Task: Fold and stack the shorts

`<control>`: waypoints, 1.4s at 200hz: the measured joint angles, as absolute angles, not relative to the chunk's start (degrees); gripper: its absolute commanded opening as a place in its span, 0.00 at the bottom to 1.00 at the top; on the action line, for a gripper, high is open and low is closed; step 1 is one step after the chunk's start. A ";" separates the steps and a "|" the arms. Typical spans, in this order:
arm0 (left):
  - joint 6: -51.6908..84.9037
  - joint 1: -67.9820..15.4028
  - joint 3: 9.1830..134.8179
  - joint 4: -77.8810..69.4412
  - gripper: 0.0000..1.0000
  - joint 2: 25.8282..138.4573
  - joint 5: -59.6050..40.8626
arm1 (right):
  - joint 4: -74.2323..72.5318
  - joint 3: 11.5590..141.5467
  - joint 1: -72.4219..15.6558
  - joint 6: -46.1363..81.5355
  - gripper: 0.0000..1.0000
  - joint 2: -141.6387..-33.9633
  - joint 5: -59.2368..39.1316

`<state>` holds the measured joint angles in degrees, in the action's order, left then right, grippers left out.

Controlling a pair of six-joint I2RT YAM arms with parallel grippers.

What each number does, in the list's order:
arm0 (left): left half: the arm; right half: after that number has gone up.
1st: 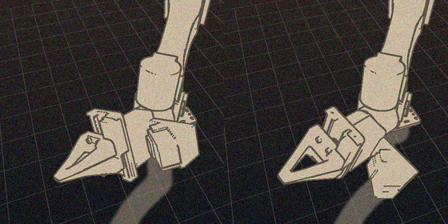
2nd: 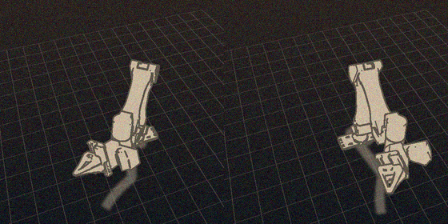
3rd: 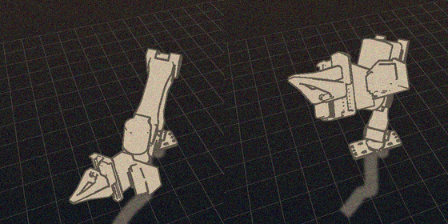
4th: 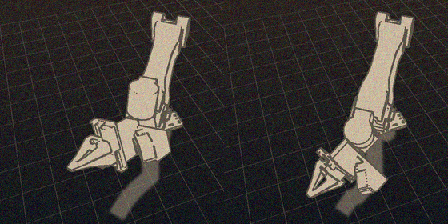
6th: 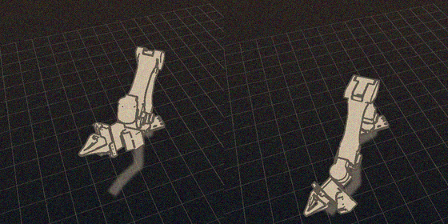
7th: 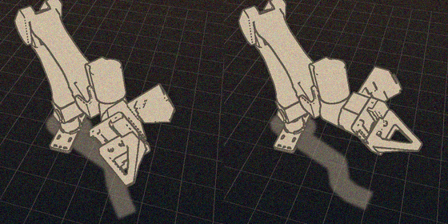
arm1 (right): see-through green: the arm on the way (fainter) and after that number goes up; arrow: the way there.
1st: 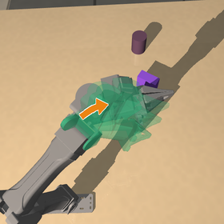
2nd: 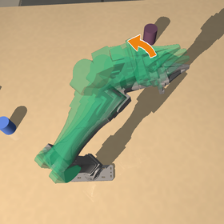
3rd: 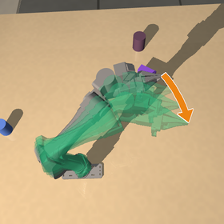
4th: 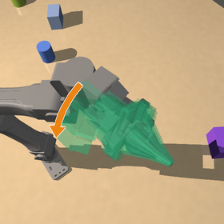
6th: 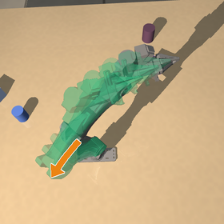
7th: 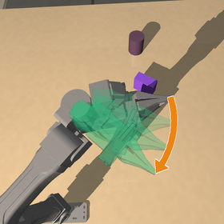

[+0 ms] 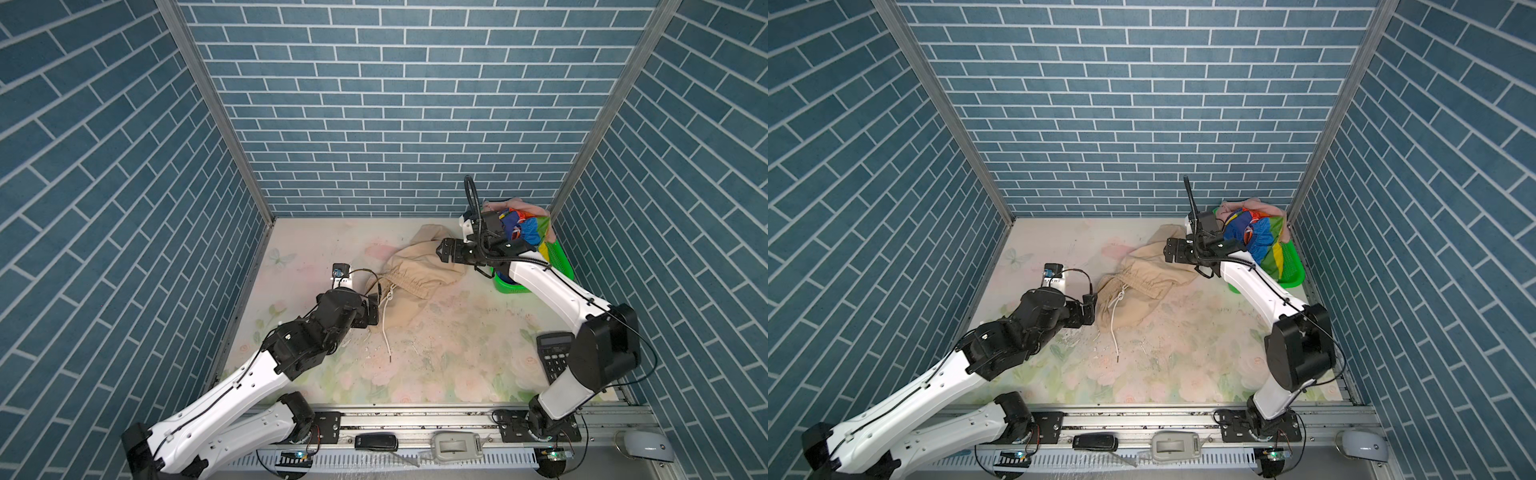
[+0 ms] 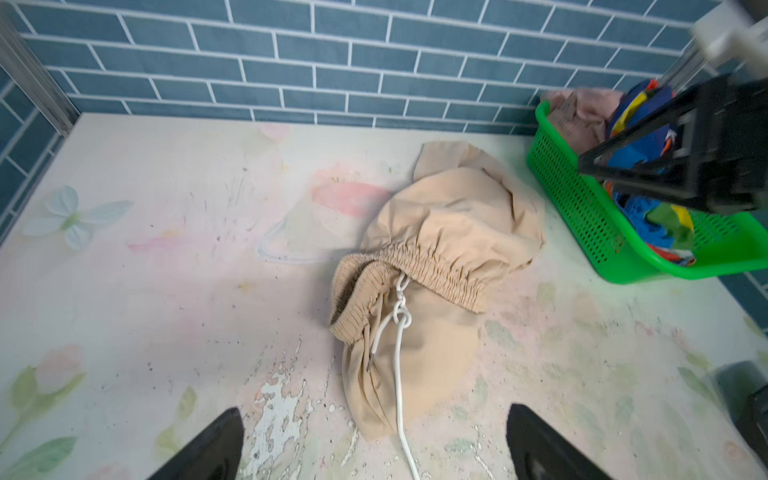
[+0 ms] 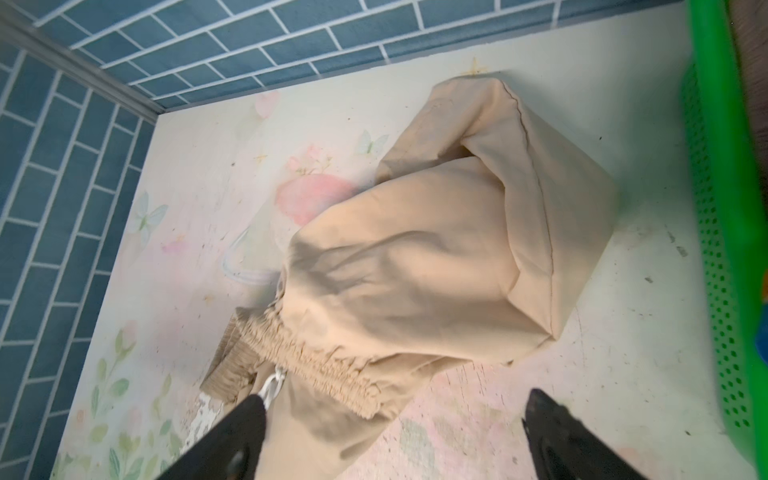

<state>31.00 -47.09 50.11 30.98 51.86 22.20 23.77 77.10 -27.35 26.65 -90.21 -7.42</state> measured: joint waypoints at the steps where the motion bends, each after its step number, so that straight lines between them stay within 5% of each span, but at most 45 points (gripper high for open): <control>1: 31.03 -47.09 50.11 30.98 1.00 51.94 22.11 | 23.64 76.90 -27.35 26.65 0.99 -90.02 -7.40; 48: 32.88 -47.05 50.11 29.02 1.00 58.72 15.73 | 16.19 65.71 -26.17 27.62 0.98 -91.55 -8.40; 145: 38.87 -47.00 51.57 23.20 1.00 69.41 5.08 | 5.23 64.23 -17.78 31.83 0.67 -102.30 -10.96; 163: 38.35 -47.00 54.48 23.22 1.00 73.67 4.67 | 4.62 66.26 -16.62 31.97 0.50 -104.90 -11.64; 196: 36.03 -46.87 62.63 23.20 1.00 82.85 4.29 | 3.25 69.76 -16.88 32.73 0.00 -109.58 -13.47; 280: 25.30 -47.20 74.35 21.56 1.00 100.29 5.85 | 2.13 69.73 -17.37 34.24 0.00 -105.19 -16.36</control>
